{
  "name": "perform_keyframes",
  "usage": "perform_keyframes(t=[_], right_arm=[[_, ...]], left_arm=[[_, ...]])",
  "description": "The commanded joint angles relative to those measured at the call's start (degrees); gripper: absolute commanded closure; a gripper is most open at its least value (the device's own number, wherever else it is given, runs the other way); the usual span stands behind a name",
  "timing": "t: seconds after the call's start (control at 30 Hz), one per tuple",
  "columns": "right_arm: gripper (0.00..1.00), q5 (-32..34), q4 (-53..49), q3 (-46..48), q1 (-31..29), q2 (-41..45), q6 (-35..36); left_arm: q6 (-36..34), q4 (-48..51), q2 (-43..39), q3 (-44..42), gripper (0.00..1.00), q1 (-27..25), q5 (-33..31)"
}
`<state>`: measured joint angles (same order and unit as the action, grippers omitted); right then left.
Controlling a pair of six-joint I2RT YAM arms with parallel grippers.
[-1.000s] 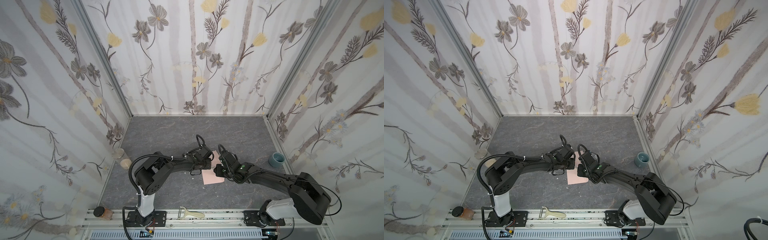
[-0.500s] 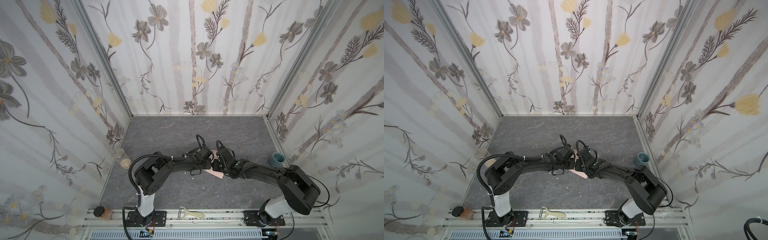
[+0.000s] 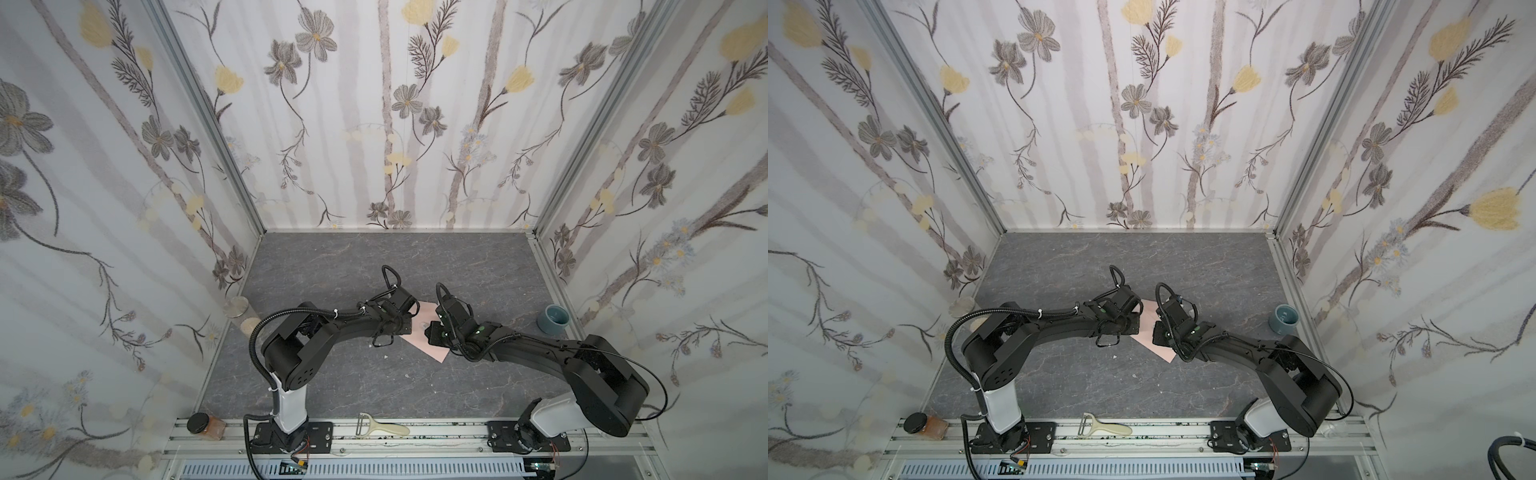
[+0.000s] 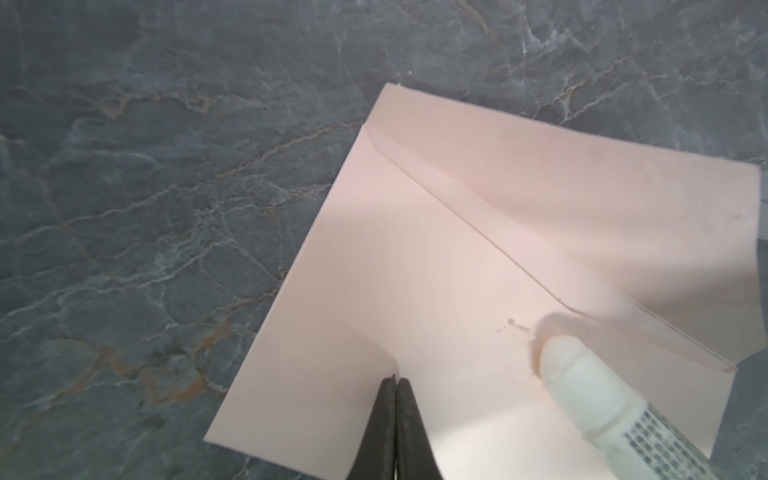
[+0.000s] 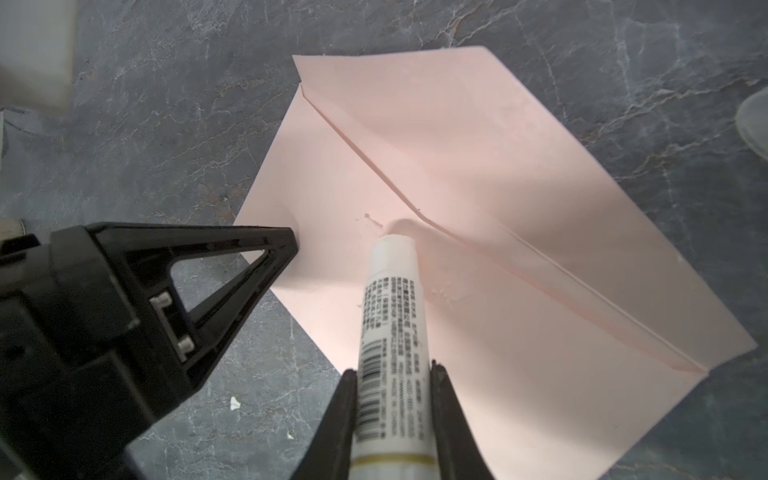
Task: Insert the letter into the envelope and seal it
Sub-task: 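Rub the glue stick along the envelope flap with the right gripper, then slide the glue stick along the flap edge with the right gripper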
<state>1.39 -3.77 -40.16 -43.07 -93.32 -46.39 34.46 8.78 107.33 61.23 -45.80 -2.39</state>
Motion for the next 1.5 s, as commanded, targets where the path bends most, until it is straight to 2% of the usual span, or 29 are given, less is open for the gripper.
perform_keyframes(t=[0.0, 0.57, 0.7, 0.93, 1.27, 1.47], right_arm=[[1.00, -0.64, -4.51, -0.59, -0.13, -1.10, -0.37], [1.00, -3.59, 0.08, -7.37, 0.13, -8.80, 0.16], [1.00, -4.36, 0.53, -5.81, 1.99, -8.16, 0.07], [1.00, -2.55, -0.27, 0.69, 7.29, -1.67, 1.33], [1.00, -4.39, 1.95, -7.58, 2.84, -7.83, -0.25], [1.00, -5.34, 3.67, -6.40, 3.36, -9.20, -1.15]], left_arm=[[-1.12, 1.35, 1.19, 0.12, 1.00, -0.25, 0.19], [-1.52, 1.16, 1.39, -0.33, 1.00, -0.70, -0.35], [-1.32, 1.16, 1.01, -0.65, 1.00, -0.69, -0.38], [-1.26, 1.16, -0.41, -1.55, 1.00, -0.69, -0.08], [-1.34, 1.07, 0.02, -1.50, 1.00, -1.55, -0.10], [-1.24, 0.98, -0.49, -2.10, 1.00, -1.66, -0.35]])
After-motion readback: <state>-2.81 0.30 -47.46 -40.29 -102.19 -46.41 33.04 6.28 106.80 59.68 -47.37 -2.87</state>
